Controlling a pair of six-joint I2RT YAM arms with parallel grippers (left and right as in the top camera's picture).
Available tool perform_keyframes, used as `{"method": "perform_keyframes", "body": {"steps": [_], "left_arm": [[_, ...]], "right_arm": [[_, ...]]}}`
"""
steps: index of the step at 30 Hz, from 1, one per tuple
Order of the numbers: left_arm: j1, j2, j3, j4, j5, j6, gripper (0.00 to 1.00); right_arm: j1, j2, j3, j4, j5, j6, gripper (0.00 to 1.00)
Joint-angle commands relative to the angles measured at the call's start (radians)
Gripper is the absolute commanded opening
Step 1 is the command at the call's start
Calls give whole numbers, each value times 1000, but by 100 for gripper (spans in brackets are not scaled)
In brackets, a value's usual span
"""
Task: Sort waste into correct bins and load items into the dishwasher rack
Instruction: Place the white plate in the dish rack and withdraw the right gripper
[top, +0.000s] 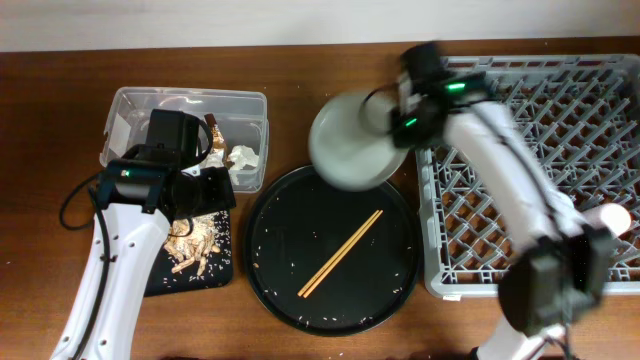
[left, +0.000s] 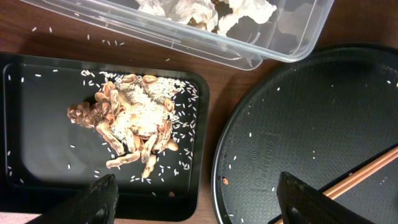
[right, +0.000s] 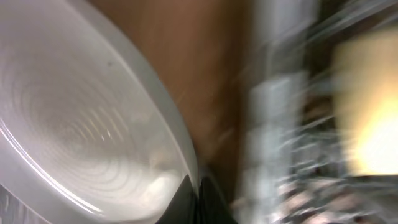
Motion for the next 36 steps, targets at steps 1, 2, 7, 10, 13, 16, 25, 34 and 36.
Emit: {"method": "perform_keyframes", "body": {"steps": [1, 2, 7, 10, 13, 16, 25, 34, 36], "left_arm": [[2, -2, -1, 3, -11, -10, 81], [2, -2, -1, 3, -11, -10, 81], [2, -2, -1, 11, -11, -10, 82], [2, -2, -1, 11, -11, -10, 82], [2, -2, -1, 14, -11, -10, 82], [2, -2, -1, 22, -11, -10, 82], [2, -2, -1, 29, -11, -10, 82], [2, -2, -1, 36, -11, -10, 85], [2, -2, -1, 35, -11, -10, 85]], "right_arm": [[-132, -114, 26, 42, 214, -32, 4], [-178, -127, 26, 61, 261, -32, 4], [-356, -120, 26, 182, 494, -84, 4], [-431, -100, 26, 247, 681, -79, 4], [-476, -77, 26, 337, 842, -80, 4], [-500, -40, 26, 419, 917, -145, 4], [-526, 111, 26, 433, 941, -214, 4], [-471, 135, 19, 211, 624, -105, 28], [-468, 109, 20, 179, 594, -105, 32]]}}
